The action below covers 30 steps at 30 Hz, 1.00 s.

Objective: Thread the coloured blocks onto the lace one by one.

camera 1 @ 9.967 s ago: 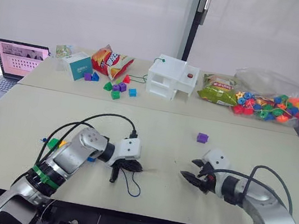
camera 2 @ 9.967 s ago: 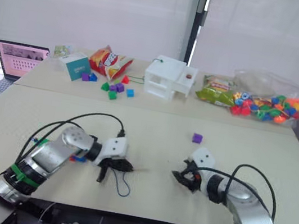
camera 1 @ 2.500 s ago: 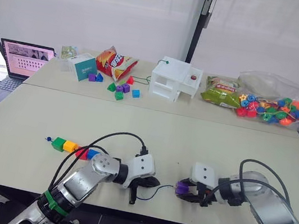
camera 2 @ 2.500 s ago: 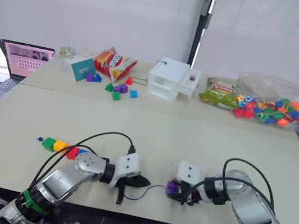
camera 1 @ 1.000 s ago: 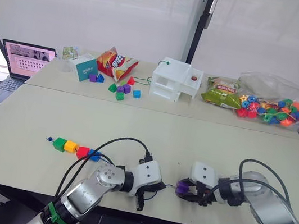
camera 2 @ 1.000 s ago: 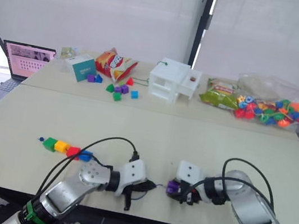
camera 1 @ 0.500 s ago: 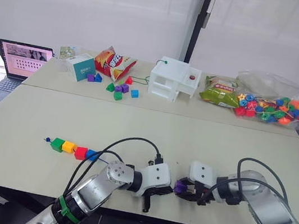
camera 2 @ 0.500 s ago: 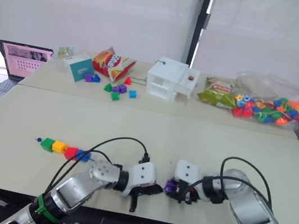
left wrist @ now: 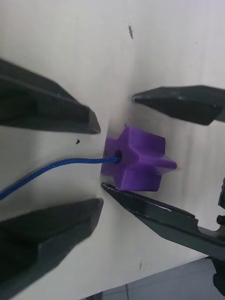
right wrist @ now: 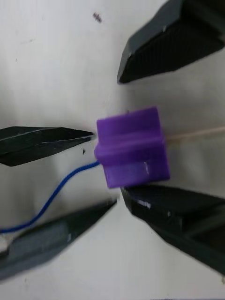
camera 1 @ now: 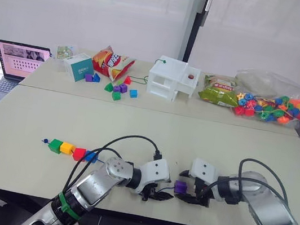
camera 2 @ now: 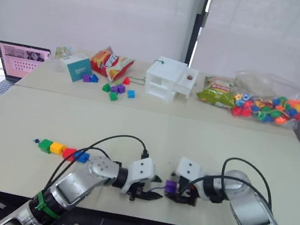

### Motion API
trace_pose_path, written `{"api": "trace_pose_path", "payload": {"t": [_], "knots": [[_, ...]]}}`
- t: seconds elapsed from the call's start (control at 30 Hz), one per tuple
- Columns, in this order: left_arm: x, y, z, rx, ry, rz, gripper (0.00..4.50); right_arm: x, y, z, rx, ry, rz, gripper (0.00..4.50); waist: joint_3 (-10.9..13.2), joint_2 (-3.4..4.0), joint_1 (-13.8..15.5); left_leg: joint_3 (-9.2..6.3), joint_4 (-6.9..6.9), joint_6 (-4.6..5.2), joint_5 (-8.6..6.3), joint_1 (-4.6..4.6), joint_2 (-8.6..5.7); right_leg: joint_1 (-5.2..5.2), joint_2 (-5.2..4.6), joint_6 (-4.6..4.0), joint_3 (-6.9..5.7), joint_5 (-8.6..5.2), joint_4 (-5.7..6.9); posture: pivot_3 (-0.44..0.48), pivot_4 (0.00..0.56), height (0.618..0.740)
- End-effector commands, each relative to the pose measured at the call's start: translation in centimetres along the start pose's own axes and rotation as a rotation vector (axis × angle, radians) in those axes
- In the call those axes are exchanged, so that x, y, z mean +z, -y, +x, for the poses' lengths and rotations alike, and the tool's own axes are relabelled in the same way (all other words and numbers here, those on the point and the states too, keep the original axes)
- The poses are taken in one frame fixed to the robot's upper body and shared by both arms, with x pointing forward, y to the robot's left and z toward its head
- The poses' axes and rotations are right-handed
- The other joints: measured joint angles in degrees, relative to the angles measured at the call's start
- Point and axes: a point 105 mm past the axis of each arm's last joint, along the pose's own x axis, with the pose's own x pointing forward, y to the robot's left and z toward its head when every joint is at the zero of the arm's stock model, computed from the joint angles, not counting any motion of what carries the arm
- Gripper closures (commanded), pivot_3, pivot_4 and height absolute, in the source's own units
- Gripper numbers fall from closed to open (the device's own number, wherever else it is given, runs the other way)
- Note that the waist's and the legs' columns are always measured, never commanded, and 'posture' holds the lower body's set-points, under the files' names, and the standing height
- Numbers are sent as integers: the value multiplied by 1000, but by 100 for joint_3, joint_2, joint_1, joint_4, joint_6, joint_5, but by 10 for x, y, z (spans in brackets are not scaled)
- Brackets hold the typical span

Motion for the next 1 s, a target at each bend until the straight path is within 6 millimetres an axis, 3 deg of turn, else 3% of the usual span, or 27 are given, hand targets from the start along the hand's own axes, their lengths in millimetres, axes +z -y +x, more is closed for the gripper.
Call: {"api": "trace_pose_path", "payload": {"t": [0.03,0.1,0.3,0.57,0.9,0.97,1.0], "knots": [[14,-8,-7,7,18,60,718,8,3,-18,-47,20,-14,0,3,4,32,0,0,0,0,-3,-2,-1,-3,0,-1,0,0,0,150,740],[18,-12,-2,-1,12,82,27,5,-1,-29,-56,13,-3,0,3,4,62,1,2,1,0,-7,-6,-2,-6,2,-2,1,-2,0,150,740],[25,-8,25,-78,24,93,9,-13,-6,-40,-100,-13,36,0,4,3,129,4,6,5,-2,-8,-11,2,-7,7,-2,3,-7,0,150,740],[18,-11,39,-78,8,81,9,-20,-3,-39,-130,-10,20,0,4,2,69,7,6,5,-2,-4,-9,3,3,7,3,3,-5,0,150,740],[21,-2,42,-117,40,72,3119,-24,-5,-37,-116,-12,15,0,4,2,75,6,9,6,-2,-5,-9,4,2,8,2,3,-4,0,150,740],[20,-3,42,-111,39,72,3164,-24,-4,-35,-112,-9,13,0,4,2,76,6,9,6,-2,-5,-9,4,2,8,2,3,-4,0,150,740],[21,-4,41,-109,40,70,3164,-24,-3,-34,-112,-7,11,244,4,2,75,6,9,6,-2,-4,-9,4,2,8,2,3,-4,0,150,740]]}}
